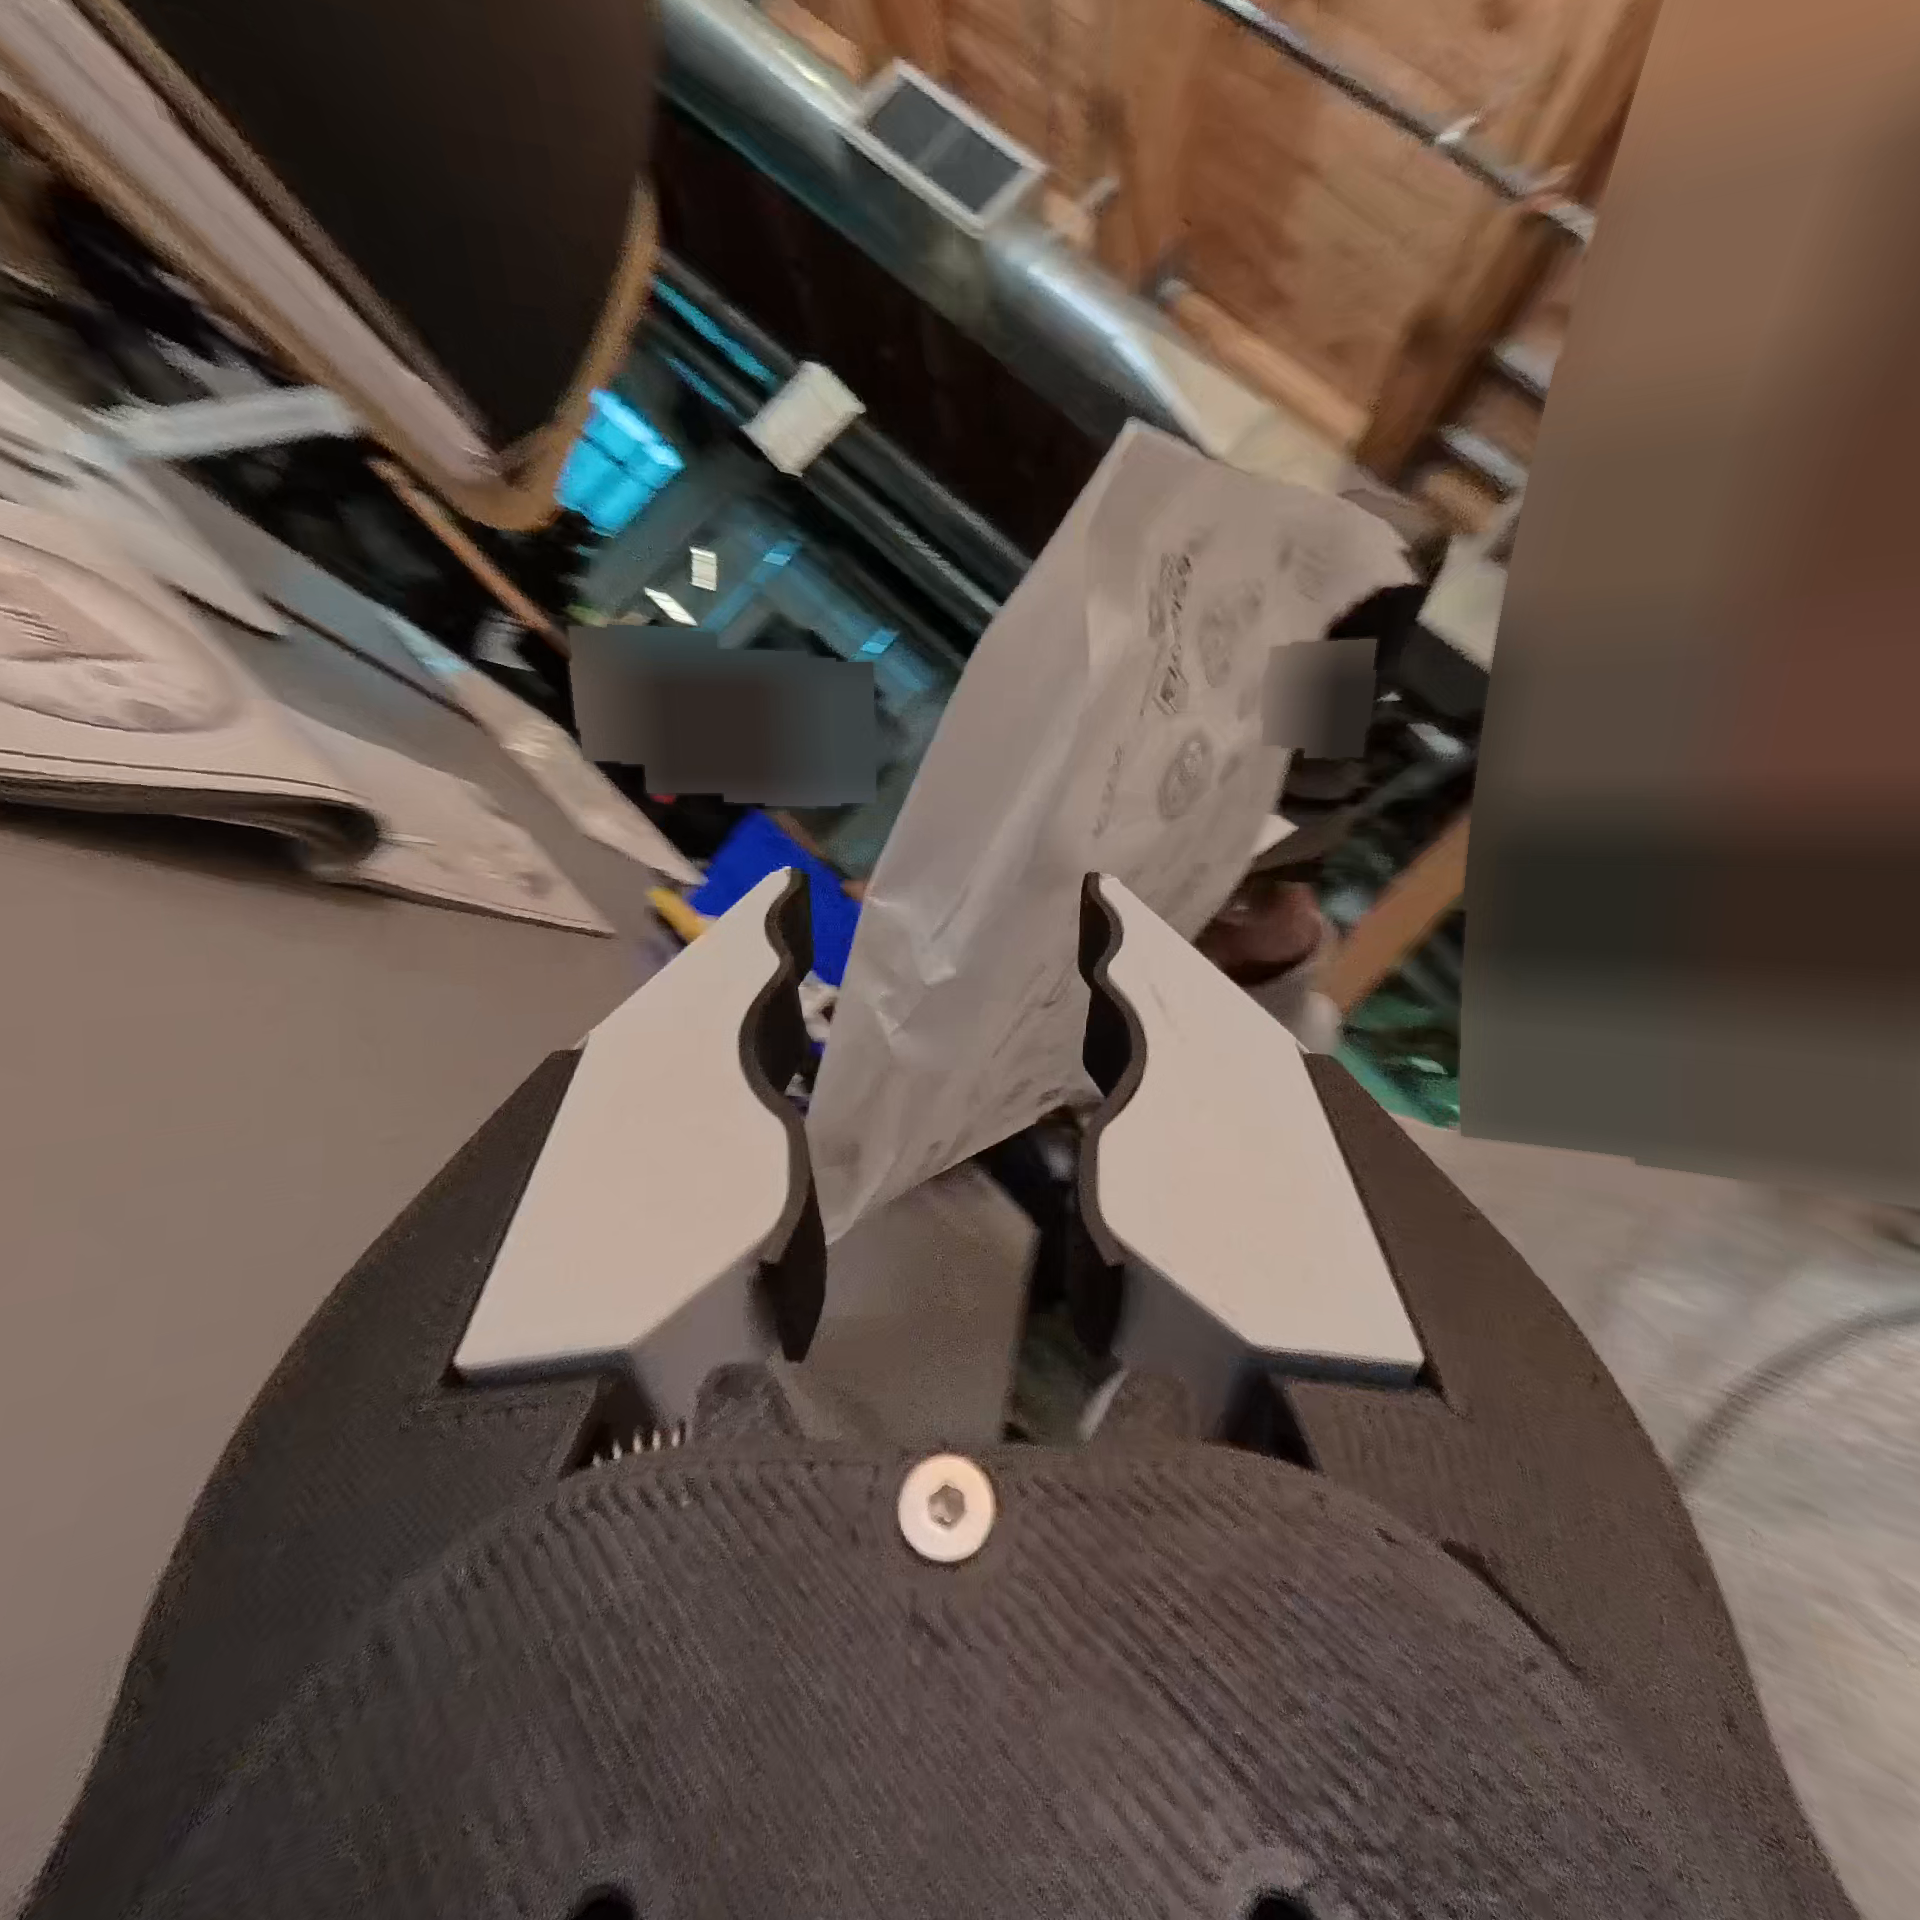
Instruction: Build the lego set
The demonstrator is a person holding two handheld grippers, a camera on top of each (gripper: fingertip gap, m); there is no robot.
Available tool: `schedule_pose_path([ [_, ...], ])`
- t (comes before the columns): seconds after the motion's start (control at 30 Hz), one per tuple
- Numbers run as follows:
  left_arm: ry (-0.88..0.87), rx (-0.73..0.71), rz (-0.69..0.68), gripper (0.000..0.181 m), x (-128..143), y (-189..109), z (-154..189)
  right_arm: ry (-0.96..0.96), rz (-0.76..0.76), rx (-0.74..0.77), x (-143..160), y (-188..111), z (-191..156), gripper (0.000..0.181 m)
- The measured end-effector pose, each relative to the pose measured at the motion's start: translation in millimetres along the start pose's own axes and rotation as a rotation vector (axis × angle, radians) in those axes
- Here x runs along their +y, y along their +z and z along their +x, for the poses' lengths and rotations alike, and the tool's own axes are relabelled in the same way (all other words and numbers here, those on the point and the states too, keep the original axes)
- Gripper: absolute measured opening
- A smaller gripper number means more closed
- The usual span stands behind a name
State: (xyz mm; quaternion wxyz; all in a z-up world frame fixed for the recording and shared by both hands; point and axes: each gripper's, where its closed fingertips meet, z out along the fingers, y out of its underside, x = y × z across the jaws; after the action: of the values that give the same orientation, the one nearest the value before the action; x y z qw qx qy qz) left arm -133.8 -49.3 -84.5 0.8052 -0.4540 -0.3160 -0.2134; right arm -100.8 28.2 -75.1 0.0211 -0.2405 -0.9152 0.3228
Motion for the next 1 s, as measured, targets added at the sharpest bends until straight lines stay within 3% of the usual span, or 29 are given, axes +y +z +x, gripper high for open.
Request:
schedule_pose_path([
  [0.1,0.220,-0.191,0.033,0.052,-5.8,-0.7,-4.3,0.050,-0.029,0.067,13.7,3.8,19.4,0.000],
  [0.2,0.550,-0.288,-0.027,0.056,-1.2,10.2,17.1,-0.003,-0.103,0.183,26.3,5.6,34.0,0.000],
  [0.23,0.623,-0.277,-0.086,0.042,7.0,15.6,26.3,-0.026,-0.123,0.228,27.8,5.5,39.3,0.000],
  [0.3,0.561,-0.266,-0.238,0.041,27.1,27.2,31.5,-0.062,-0.145,0.336,25.9,3.9,52.7,0.000],
  [0.37,0.353,-0.158,-0.311,0.052,46.7,40.7,45.2,-0.098,-0.159,0.422,21.6,4.7,60.9,0.000],
  [0.43,0.224,-0.147,-0.275,0.063,51.2,51.8,44.1,-0.128,-0.160,0.474,16.1,11.4,62.0,0.000],
  [0.57,0.107,-0.288,-0.168,0.087,41.7,55.1,10.6,-0.228,-0.161,0.569,7.5,29.9,56.2,0.000],
  [0.67,0.066,-0.368,-0.139,0.091,35.5,49.1,-7.5,-0.290,-0.164,0.611,5.0,42.7,48.0,0.000],
  [0.8,0.143,-0.433,-0.122,0.076,29.4,41.5,-17.4,-0.292,-0.162,0.553,4.4,55.9,35.6,0.000],
  [1.0,0.149,-0.377,-0.143,0.046,30.5,37.3,-8.4,-0.111,-0.121,0.293,4.6,62.3,20.5,0.004],
])
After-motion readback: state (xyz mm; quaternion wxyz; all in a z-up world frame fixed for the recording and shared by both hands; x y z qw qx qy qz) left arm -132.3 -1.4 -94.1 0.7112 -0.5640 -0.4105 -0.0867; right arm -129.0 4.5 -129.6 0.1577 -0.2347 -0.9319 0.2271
